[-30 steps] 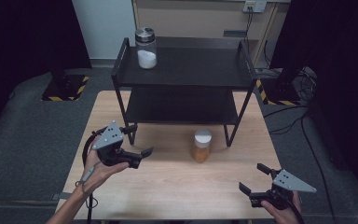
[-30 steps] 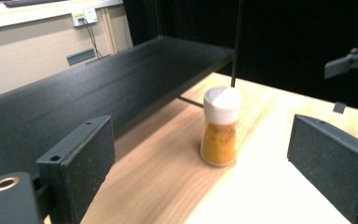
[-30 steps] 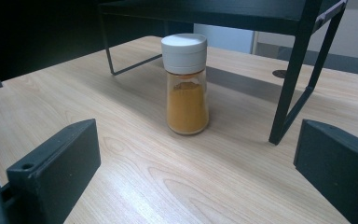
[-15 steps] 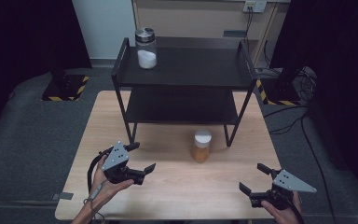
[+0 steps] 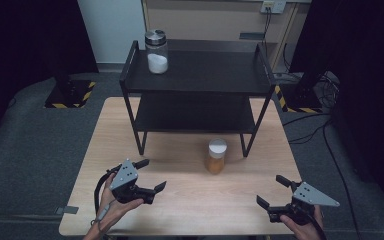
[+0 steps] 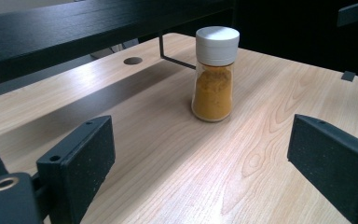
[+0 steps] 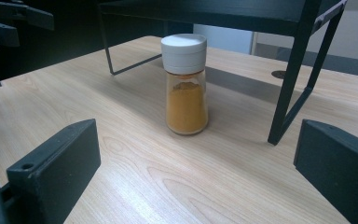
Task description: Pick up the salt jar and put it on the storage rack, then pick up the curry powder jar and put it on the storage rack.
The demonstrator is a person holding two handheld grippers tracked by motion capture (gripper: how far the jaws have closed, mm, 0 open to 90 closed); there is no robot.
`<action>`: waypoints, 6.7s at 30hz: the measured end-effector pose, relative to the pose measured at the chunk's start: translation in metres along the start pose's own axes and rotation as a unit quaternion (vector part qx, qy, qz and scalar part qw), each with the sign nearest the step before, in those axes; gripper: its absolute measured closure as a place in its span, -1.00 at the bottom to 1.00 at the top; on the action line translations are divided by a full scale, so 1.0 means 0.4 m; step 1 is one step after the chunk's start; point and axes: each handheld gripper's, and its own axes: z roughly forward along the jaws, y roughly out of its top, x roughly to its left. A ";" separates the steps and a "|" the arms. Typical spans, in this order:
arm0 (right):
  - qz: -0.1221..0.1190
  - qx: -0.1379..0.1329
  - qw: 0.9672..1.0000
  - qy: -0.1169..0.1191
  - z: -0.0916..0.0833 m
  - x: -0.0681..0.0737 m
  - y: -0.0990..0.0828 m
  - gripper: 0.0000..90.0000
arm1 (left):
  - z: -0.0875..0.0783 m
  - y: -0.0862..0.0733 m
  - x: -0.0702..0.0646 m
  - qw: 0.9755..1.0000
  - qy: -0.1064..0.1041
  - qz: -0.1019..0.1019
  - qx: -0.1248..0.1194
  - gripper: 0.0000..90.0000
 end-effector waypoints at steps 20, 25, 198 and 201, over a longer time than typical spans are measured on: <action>0.001 0.000 1.000 -0.001 0.001 -0.001 0.000 -0.98 | -0.093 -0.043 0.045 0.998 0.026 -0.037 -0.048 -0.98; 0.002 -0.001 1.000 -0.005 0.000 0.001 -0.001 -0.98 | -0.089 -0.047 0.046 0.998 0.012 -0.026 -0.058 -0.98; -0.152 0.167 0.951 0.212 0.370 -0.097 0.673 -0.25 | -0.113 -0.068 0.058 0.997 0.018 -0.043 -0.066 -1.00; -0.165 0.170 0.947 0.216 0.370 -0.090 0.710 -0.25 | -0.113 -0.069 0.058 0.997 0.020 -0.045 -0.066 -1.00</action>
